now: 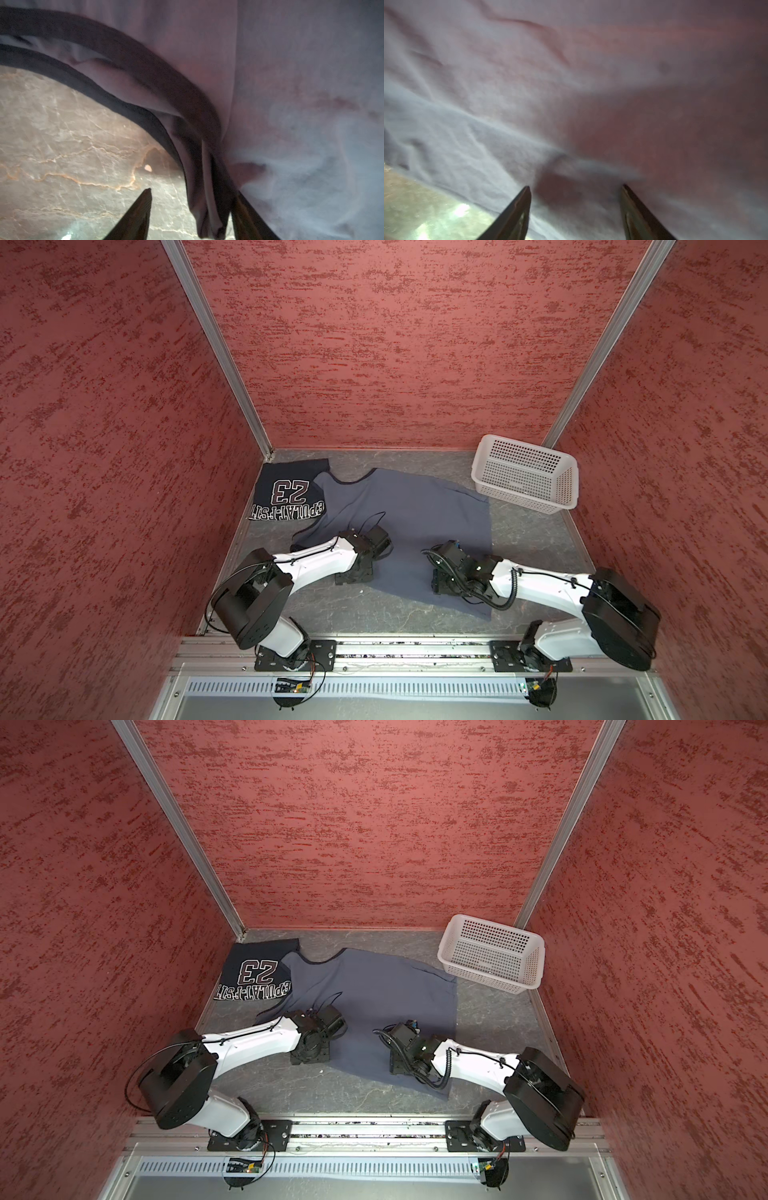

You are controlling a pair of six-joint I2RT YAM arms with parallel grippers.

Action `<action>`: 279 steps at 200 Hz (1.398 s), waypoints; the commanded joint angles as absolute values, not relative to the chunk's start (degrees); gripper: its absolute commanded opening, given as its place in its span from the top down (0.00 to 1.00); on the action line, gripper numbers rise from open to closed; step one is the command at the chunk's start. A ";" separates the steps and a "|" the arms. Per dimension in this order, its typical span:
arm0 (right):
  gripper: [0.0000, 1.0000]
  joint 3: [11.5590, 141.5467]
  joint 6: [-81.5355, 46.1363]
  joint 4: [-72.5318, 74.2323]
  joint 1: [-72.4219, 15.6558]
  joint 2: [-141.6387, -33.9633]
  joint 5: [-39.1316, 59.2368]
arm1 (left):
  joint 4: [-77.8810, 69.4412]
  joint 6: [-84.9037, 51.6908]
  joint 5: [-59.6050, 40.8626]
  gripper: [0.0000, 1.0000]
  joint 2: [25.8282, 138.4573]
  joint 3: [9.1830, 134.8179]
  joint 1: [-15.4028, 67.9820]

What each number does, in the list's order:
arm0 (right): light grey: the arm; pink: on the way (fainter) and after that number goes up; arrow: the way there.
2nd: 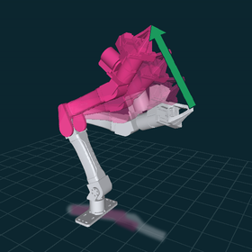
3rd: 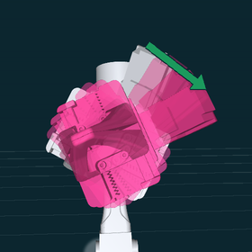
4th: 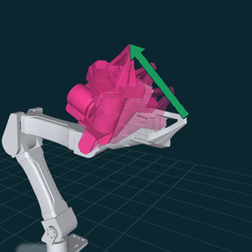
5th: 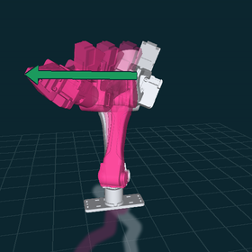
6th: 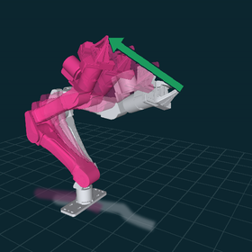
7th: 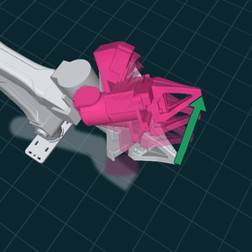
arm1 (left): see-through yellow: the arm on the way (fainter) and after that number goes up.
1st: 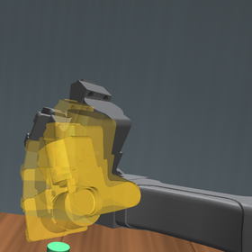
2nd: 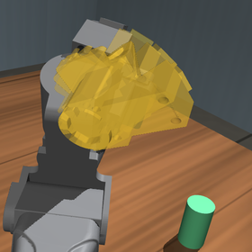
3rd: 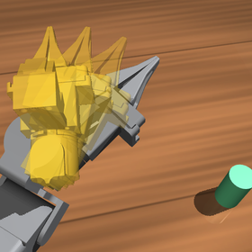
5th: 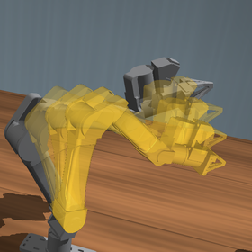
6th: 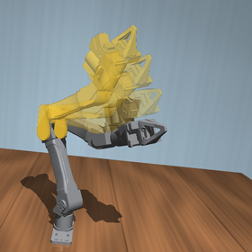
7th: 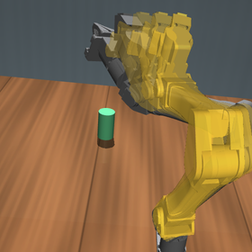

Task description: Fold and stack the tank tops

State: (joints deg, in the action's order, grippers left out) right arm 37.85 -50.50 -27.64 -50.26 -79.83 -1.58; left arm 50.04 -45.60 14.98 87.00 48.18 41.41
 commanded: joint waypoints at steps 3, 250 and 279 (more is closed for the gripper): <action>0.31 35.17 -53.41 -31.36 -47.99 -81.98 -4.63 | 49.44 -45.67 18.38 0.46 84.67 45.80 38.81; 0.31 34.37 -52.22 -34.49 -42.35 -78.47 -10.12 | 41.34 -57.33 14.34 0.63 78.79 38.45 49.40; 0.32 34.10 -51.38 -34.31 -40.40 -79.24 -10.02 | 43.85 -57.30 14.37 0.69 76.52 36.74 50.03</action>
